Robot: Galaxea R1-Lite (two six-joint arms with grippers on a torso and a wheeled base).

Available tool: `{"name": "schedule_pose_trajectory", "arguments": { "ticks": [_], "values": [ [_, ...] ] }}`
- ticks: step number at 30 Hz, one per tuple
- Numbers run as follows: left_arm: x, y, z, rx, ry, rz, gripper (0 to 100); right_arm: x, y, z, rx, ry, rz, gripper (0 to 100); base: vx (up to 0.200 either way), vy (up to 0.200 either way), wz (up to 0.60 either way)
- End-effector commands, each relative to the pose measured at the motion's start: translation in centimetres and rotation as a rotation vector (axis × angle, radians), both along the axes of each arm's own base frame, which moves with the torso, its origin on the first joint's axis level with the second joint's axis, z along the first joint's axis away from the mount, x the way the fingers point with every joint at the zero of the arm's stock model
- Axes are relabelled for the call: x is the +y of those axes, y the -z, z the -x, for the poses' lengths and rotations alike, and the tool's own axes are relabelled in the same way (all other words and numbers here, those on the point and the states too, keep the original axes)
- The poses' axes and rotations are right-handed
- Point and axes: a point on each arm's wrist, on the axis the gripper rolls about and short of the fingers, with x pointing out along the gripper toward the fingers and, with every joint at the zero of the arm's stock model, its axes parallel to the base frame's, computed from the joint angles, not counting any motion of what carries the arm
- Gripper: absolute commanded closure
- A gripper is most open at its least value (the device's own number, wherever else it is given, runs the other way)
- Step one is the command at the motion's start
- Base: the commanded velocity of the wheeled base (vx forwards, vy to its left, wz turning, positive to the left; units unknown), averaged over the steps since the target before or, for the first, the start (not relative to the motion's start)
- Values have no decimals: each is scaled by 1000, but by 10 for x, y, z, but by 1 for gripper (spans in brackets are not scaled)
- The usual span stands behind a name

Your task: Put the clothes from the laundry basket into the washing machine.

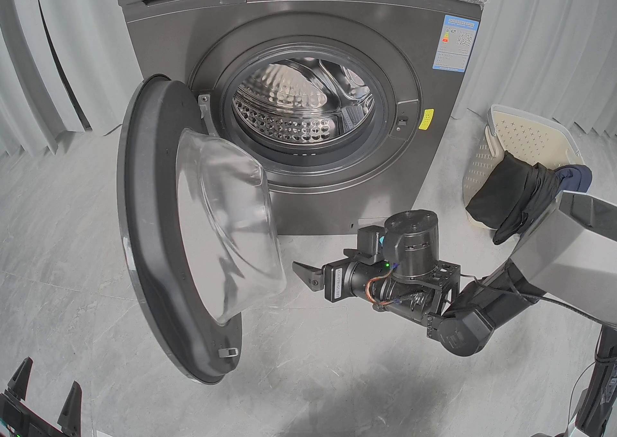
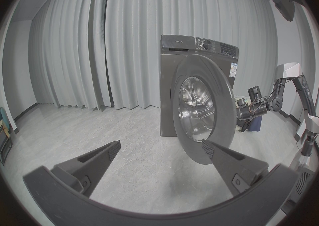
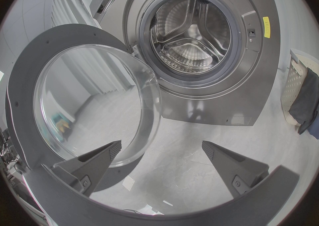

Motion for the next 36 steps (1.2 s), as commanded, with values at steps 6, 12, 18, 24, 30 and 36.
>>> {"name": "schedule_pose_trajectory", "arguments": {
  "ticks": [6, 12, 18, 24, 30, 36],
  "values": [
    [0, 5, 0, 1, -1, 0, 0, -4, -5, -18, -33, 31, -14, 0, -100, 0, 0],
    [0, 5, 0, 1, -1, 0, 0, 6, -4, -29, -22, 29, -2, 0, -100, 0, 0],
    [0, 5, 0, 1, -1, 0, 0, 31, 0, -33, -42, -9, -20, 0, 0, 0, 0],
    [0, 5, 0, 1, -1, 0, 0, 54, -2, -25, -66, -67, -51, 0, 0, 0, 0],
    [0, 5, 0, 1, -1, 0, 0, 58, -14, -27, -106, -76, -98, 0, 0, 0, 0],
    [0, 5, 0, 1, -1, 0, 0, 51, -17, -39, -116, -46, -99, 0, 0, 0, 0]
  ]
}}
